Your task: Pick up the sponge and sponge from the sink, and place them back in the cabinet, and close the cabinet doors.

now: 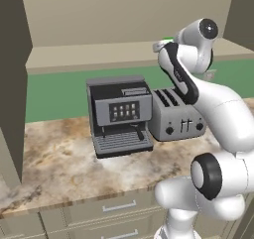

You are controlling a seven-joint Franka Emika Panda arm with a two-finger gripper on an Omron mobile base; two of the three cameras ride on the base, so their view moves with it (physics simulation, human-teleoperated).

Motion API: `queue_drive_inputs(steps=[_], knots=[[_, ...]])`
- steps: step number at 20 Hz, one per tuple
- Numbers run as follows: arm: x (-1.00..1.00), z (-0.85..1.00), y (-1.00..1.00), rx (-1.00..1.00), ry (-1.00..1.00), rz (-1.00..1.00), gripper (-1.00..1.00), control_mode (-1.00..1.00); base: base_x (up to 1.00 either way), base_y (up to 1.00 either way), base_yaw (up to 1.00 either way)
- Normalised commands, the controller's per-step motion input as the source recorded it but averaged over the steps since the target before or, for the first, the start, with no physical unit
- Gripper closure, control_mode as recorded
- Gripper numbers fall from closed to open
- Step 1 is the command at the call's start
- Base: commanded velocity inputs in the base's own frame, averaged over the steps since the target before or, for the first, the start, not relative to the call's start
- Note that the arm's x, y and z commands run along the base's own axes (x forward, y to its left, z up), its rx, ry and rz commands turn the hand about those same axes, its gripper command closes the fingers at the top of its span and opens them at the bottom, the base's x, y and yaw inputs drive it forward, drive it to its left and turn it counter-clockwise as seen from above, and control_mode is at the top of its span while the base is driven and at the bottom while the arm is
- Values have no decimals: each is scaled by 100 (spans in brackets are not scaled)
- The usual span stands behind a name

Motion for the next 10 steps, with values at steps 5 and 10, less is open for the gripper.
queue_drive_inputs(steps=[5, 10], knots=[[25, -3, 0, 0, 0, 0, 100, -100, 0, 0, 0], [24, -1, 0, 0, 0, 0, 100, -100, 0, 0, 0]])
